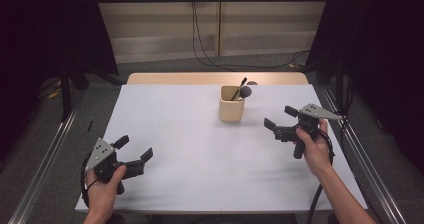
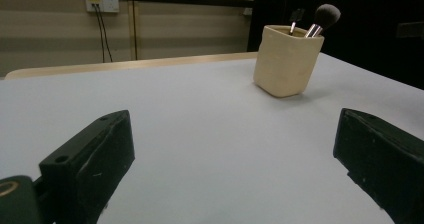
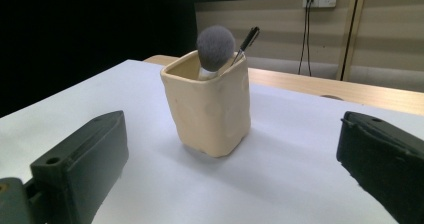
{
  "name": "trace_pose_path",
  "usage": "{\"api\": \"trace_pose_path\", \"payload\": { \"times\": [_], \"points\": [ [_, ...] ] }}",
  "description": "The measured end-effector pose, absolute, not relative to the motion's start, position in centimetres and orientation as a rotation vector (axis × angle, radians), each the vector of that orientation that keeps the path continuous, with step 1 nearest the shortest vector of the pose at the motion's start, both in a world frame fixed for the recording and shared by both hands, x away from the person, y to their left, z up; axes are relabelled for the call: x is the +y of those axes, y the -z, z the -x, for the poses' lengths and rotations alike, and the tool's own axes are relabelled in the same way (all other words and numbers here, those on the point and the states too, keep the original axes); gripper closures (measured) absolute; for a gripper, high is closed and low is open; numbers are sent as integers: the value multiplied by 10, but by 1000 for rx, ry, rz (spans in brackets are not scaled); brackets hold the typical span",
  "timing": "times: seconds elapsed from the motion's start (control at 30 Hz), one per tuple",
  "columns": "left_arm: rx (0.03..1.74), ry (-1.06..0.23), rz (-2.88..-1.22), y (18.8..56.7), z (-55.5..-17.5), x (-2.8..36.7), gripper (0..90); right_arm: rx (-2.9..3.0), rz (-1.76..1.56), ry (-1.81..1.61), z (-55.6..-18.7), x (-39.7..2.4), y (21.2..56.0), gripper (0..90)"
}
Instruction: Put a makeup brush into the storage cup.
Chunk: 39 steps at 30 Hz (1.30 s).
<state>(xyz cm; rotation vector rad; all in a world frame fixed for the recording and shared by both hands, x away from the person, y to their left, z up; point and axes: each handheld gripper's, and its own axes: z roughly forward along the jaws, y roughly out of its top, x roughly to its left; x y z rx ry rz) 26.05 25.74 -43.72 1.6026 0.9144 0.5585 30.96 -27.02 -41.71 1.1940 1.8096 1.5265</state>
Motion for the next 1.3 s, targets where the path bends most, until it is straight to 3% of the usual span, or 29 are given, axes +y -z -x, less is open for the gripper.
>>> {"api": "trace_pose_path", "payload": {
  "times": [1.3],
  "points": [
    [900,-562,-1613,437,-250,257,29,1766,-1242,-1433,-237,-302,441,0]
  ]
}}
